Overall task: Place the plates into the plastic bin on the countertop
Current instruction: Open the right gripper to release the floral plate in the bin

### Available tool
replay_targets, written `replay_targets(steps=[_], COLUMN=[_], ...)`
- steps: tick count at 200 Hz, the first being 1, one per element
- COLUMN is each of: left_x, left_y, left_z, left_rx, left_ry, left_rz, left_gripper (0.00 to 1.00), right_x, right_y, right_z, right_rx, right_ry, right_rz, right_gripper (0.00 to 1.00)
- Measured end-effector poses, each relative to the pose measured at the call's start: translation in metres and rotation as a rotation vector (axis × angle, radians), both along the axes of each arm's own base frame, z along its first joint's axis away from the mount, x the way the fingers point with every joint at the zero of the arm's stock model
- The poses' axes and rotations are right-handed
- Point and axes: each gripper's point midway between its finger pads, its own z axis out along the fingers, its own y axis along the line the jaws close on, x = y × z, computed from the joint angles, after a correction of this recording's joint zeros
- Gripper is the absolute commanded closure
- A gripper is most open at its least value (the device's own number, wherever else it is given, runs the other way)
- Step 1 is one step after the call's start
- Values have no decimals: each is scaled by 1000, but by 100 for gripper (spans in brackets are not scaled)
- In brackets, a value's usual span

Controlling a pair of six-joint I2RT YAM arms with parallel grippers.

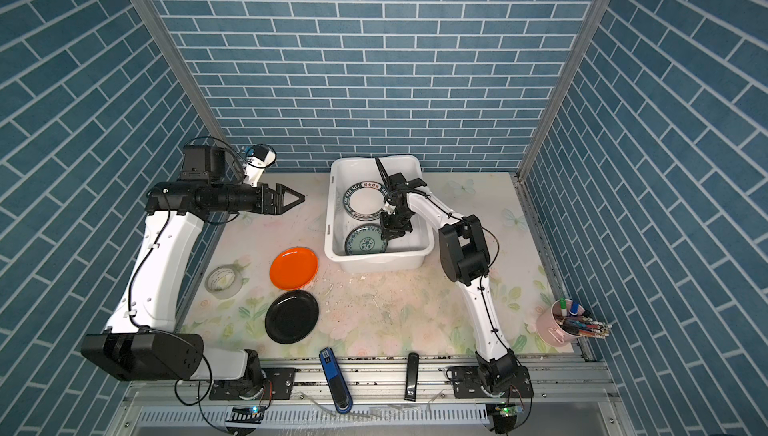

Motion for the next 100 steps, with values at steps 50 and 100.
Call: replay_targets(steps=[50,100], left_x=[0,0], left_y=[0,0], left_z=[0,3], left_rx=[-1,-2], left_ry=[0,-6], left_rz=[-1,-2], left_gripper=[1,0], right_x=[0,0], right_y=[-1,-1], right_z=[0,-1], right_rx=[-7,-9], right_ry=[-1,-2], right_rz=[-1,-1], right_gripper=[69,66])
